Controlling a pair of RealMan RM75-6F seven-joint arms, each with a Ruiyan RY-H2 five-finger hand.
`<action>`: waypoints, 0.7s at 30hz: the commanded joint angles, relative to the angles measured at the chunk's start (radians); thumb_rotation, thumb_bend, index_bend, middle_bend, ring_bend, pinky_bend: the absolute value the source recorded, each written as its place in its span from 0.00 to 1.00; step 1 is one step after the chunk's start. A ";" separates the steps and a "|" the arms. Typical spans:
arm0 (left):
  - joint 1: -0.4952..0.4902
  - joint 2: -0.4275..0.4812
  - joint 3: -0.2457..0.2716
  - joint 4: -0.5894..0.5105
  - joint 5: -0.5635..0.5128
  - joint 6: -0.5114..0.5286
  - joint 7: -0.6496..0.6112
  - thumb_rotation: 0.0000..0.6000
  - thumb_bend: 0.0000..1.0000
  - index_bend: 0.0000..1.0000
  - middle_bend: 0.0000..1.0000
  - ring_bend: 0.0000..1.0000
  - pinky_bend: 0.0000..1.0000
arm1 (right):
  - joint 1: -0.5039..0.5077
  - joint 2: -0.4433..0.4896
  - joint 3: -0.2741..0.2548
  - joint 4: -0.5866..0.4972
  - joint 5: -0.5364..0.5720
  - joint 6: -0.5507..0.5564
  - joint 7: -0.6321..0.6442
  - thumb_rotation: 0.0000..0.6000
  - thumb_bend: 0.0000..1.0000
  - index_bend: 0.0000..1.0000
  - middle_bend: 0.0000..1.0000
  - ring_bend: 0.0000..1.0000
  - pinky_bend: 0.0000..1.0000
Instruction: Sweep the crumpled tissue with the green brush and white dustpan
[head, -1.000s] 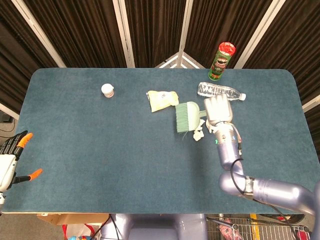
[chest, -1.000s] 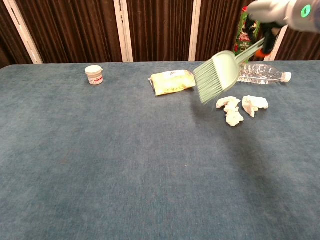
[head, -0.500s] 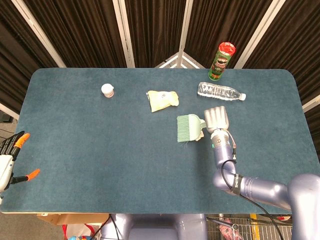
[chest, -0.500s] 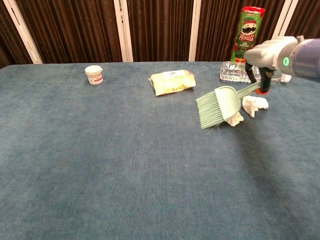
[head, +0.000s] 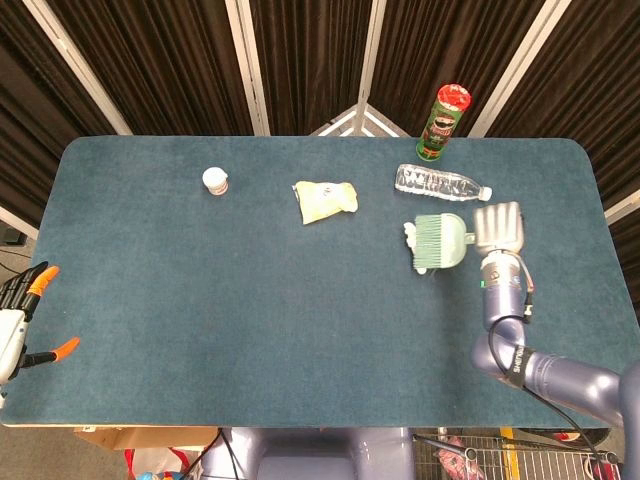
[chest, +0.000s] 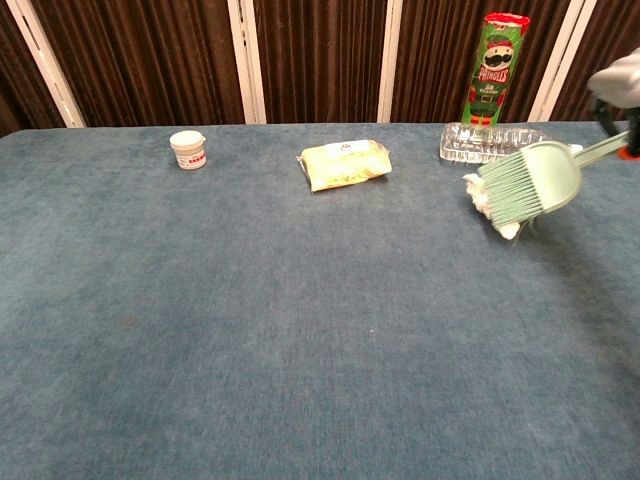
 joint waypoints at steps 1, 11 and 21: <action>-0.001 -0.001 0.000 -0.002 0.003 0.001 0.003 1.00 0.00 0.00 0.00 0.00 0.02 | -0.019 0.056 -0.014 -0.029 -0.004 0.021 -0.009 1.00 0.59 0.79 0.96 1.00 0.86; -0.005 -0.005 -0.001 -0.008 0.009 0.001 0.016 1.00 0.00 0.00 0.00 0.00 0.02 | -0.047 0.215 -0.002 -0.169 -0.061 0.083 0.016 1.00 0.59 0.79 0.96 1.00 0.86; -0.002 -0.007 0.001 -0.009 0.017 0.014 0.017 1.00 0.00 0.00 0.00 0.00 0.02 | -0.103 0.359 0.016 -0.388 -0.187 0.119 0.131 1.00 0.60 0.79 0.96 1.00 0.86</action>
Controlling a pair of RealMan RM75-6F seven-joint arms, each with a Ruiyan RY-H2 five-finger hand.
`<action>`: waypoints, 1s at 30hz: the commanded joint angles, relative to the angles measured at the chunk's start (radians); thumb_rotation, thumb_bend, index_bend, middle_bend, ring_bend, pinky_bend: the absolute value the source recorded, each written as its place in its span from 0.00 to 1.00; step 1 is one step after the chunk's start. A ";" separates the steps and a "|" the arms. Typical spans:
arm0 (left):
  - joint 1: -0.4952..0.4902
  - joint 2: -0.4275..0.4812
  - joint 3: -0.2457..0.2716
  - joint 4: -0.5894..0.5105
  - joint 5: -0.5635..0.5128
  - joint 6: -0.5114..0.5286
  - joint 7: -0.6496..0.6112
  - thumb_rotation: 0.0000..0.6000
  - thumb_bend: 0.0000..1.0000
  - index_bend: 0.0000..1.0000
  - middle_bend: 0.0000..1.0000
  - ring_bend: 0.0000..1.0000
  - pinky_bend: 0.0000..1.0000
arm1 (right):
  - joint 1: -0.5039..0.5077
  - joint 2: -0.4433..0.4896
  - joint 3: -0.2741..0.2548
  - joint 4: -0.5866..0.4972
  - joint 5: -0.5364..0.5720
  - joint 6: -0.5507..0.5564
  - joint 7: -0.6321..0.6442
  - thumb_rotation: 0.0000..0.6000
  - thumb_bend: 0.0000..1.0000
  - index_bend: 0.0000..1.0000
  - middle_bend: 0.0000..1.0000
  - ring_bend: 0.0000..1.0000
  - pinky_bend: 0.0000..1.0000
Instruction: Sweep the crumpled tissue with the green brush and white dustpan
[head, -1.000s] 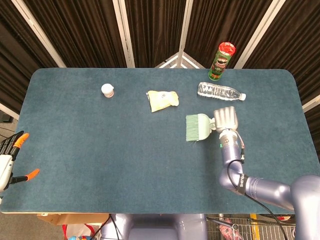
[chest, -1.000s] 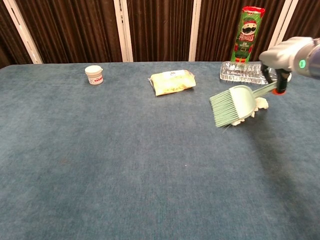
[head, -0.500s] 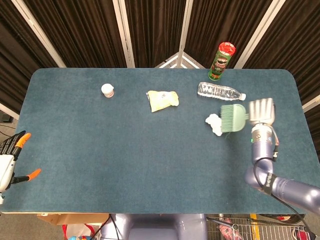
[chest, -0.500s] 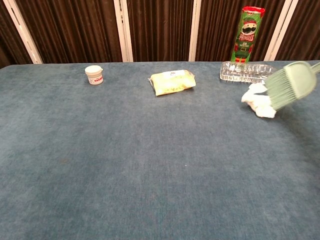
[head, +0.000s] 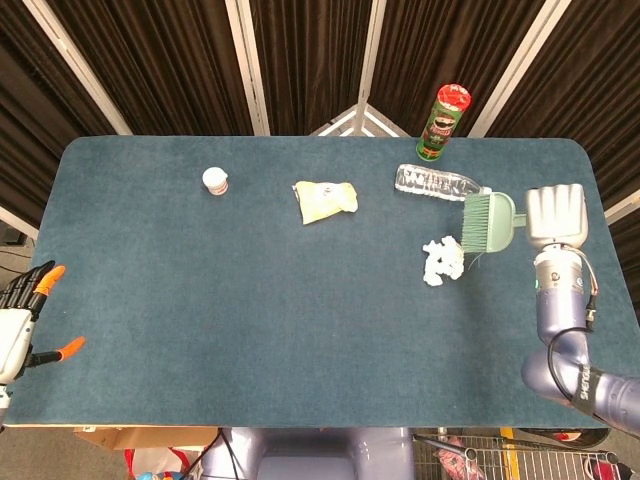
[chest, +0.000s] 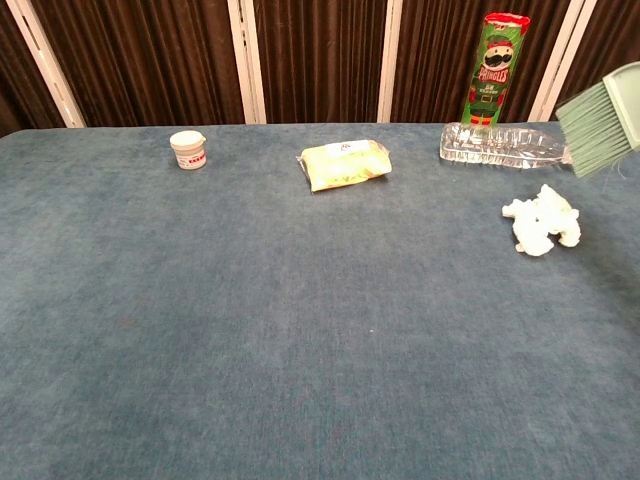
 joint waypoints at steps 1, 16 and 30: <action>0.002 0.000 0.001 0.000 0.002 0.004 -0.003 1.00 0.00 0.00 0.00 0.00 0.02 | -0.033 0.042 -0.002 -0.083 -0.059 0.012 0.051 1.00 0.60 0.79 0.96 1.00 0.86; 0.007 -0.008 0.009 -0.002 0.016 0.013 0.021 1.00 0.00 0.00 0.00 0.00 0.02 | -0.143 -0.012 -0.041 -0.370 -0.215 -0.033 0.282 1.00 0.59 0.79 0.96 1.00 0.86; 0.012 -0.014 0.008 0.011 0.016 0.025 0.030 1.00 0.00 0.00 0.00 0.00 0.02 | -0.108 -0.294 -0.043 -0.271 -0.185 0.024 0.250 1.00 0.60 0.79 0.96 1.00 0.86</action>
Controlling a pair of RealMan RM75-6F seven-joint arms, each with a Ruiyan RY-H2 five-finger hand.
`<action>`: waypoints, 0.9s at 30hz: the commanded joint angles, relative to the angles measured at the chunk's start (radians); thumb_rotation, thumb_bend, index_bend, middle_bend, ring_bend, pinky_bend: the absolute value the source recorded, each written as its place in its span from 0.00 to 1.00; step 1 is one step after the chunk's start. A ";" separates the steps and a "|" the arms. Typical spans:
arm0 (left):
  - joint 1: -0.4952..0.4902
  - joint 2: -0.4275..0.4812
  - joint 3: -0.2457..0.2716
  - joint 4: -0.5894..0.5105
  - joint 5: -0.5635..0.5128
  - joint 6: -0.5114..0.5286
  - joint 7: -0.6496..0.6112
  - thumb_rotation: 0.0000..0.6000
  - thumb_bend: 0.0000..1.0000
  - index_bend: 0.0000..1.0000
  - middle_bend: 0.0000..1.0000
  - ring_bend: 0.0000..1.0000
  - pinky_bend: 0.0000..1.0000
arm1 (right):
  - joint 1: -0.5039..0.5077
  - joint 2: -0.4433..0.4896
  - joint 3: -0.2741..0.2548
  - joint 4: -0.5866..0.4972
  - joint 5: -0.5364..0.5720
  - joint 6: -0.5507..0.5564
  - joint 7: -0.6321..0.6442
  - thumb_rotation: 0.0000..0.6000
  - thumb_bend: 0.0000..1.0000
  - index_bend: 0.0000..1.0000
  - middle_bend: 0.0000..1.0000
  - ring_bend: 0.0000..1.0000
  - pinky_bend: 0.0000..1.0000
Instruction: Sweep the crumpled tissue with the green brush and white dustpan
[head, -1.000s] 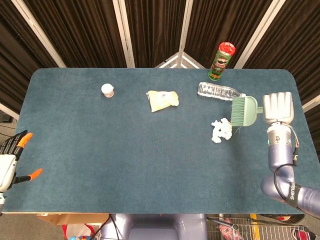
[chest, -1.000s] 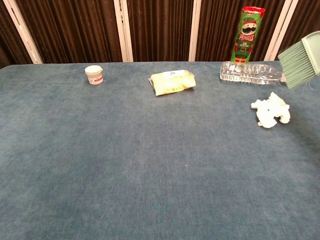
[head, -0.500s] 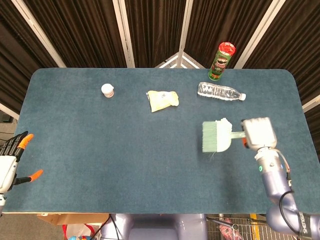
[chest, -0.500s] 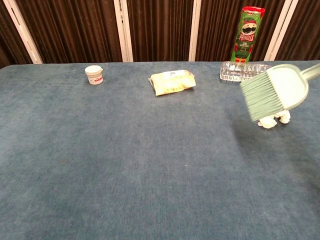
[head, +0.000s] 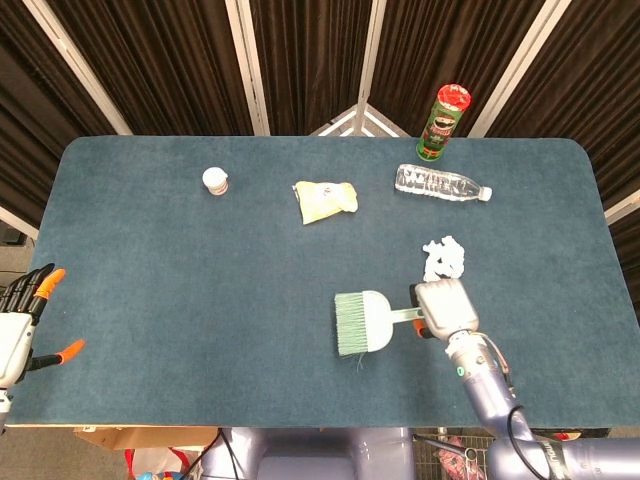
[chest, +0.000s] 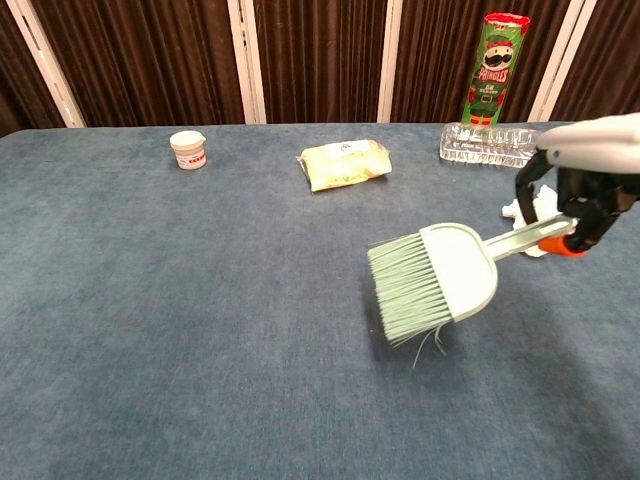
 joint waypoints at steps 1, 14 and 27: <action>0.001 0.001 0.001 0.002 0.001 0.001 -0.003 1.00 0.00 0.00 0.00 0.00 0.02 | 0.002 -0.062 -0.009 0.062 0.002 0.021 -0.003 1.00 0.59 0.79 0.96 1.00 0.86; 0.001 0.002 0.002 0.005 0.000 -0.002 0.002 1.00 0.00 0.00 0.00 0.00 0.02 | -0.033 -0.141 -0.098 0.188 0.018 0.071 -0.090 1.00 0.47 0.25 0.39 0.40 0.47; 0.003 0.000 0.001 0.001 -0.006 -0.002 0.015 1.00 0.00 0.00 0.00 0.00 0.02 | -0.093 -0.079 -0.157 0.157 -0.019 0.131 -0.095 1.00 0.40 0.00 0.02 0.02 0.11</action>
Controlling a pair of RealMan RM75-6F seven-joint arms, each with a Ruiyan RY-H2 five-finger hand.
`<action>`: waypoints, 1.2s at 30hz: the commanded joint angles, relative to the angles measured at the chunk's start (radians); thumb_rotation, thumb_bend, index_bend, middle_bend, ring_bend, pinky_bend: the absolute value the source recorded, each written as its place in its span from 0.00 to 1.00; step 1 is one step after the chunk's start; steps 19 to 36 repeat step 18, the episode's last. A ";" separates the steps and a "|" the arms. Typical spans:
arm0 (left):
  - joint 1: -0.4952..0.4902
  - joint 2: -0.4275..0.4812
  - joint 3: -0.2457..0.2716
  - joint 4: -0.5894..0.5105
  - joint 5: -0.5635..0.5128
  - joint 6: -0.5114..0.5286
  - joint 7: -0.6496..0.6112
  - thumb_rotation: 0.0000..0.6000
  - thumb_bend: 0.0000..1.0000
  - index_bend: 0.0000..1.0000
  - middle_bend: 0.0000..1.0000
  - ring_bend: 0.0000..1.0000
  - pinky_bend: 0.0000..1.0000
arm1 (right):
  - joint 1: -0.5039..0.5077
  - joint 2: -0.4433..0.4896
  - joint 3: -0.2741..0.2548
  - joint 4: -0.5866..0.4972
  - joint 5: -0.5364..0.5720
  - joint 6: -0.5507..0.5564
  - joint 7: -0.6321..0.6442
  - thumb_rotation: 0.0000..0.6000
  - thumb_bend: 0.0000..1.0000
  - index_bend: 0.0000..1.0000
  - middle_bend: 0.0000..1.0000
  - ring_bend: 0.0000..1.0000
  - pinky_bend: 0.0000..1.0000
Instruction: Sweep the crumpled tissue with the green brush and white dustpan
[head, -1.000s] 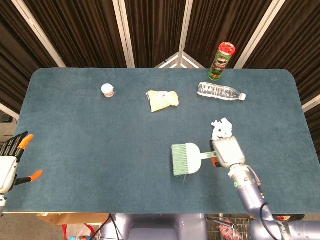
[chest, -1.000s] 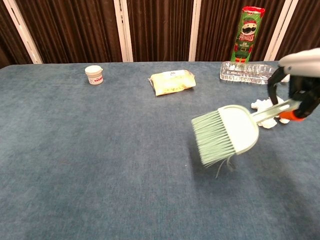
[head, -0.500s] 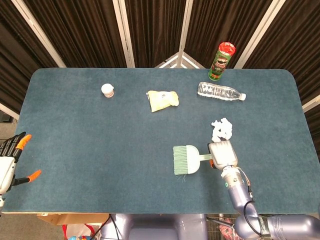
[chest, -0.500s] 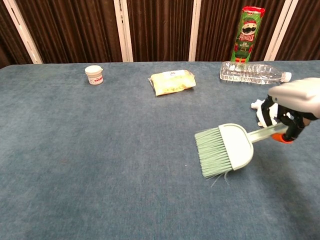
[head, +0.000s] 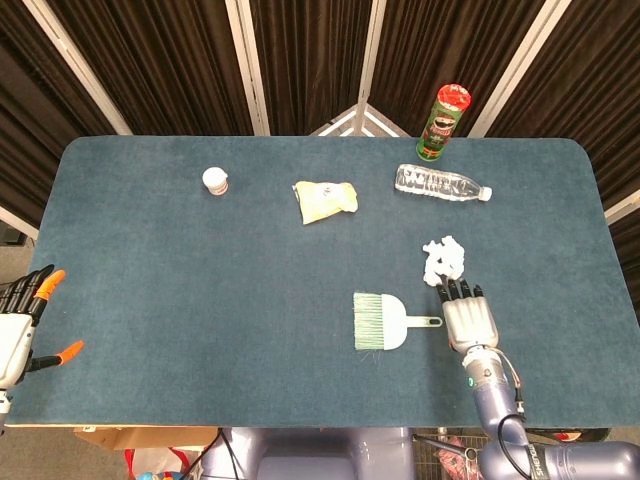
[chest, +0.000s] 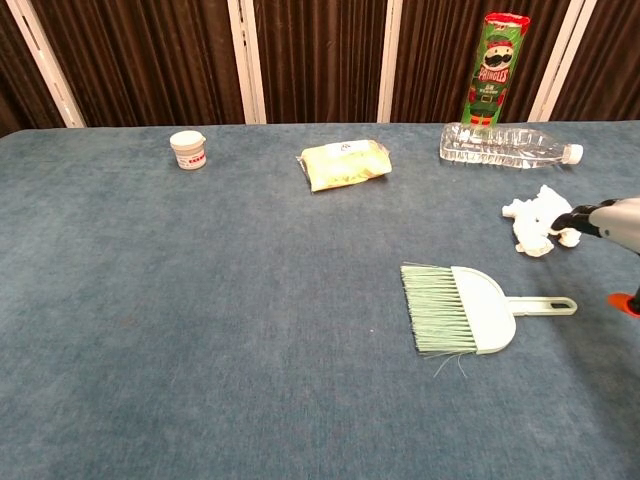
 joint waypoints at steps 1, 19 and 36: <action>0.001 0.001 -0.002 0.001 -0.002 0.003 0.000 1.00 0.00 0.00 0.00 0.00 0.02 | -0.036 0.036 -0.040 -0.006 -0.084 0.041 0.027 1.00 0.39 0.00 0.01 0.01 0.10; 0.011 -0.012 -0.006 0.005 -0.005 0.024 0.042 1.00 0.00 0.00 0.00 0.00 0.02 | -0.380 0.224 -0.227 0.032 -0.635 0.292 0.514 1.00 0.24 0.00 0.00 0.00 0.00; 0.011 -0.012 -0.006 0.005 -0.005 0.024 0.042 1.00 0.00 0.00 0.00 0.00 0.02 | -0.380 0.224 -0.227 0.032 -0.635 0.292 0.514 1.00 0.24 0.00 0.00 0.00 0.00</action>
